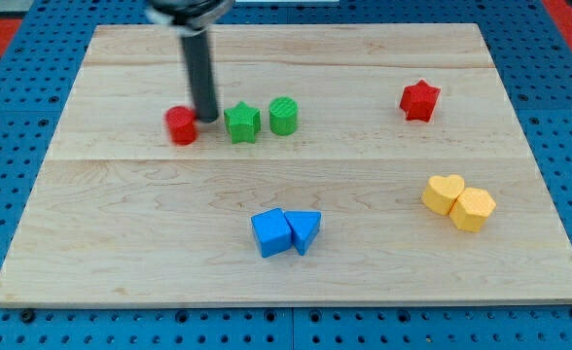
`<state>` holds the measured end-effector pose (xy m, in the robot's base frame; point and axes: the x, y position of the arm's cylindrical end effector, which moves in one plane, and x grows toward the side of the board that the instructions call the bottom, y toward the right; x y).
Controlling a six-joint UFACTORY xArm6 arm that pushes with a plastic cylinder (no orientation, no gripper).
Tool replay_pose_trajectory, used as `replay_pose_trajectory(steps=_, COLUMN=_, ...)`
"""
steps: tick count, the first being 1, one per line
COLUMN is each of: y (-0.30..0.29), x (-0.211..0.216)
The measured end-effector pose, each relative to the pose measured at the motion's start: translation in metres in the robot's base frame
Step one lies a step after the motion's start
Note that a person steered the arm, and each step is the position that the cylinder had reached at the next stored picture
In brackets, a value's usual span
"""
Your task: Move the red circle left diagonally
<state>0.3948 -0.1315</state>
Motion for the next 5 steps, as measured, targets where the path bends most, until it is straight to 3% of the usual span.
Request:
replay_pose_trajectory(steps=2, y=-0.071, x=0.070)
replay_pose_trajectory(steps=3, y=-0.041, x=0.089)
replay_pose_trajectory(steps=4, y=-0.114, x=0.116)
replay_pose_trajectory(steps=5, y=-0.119, x=0.065)
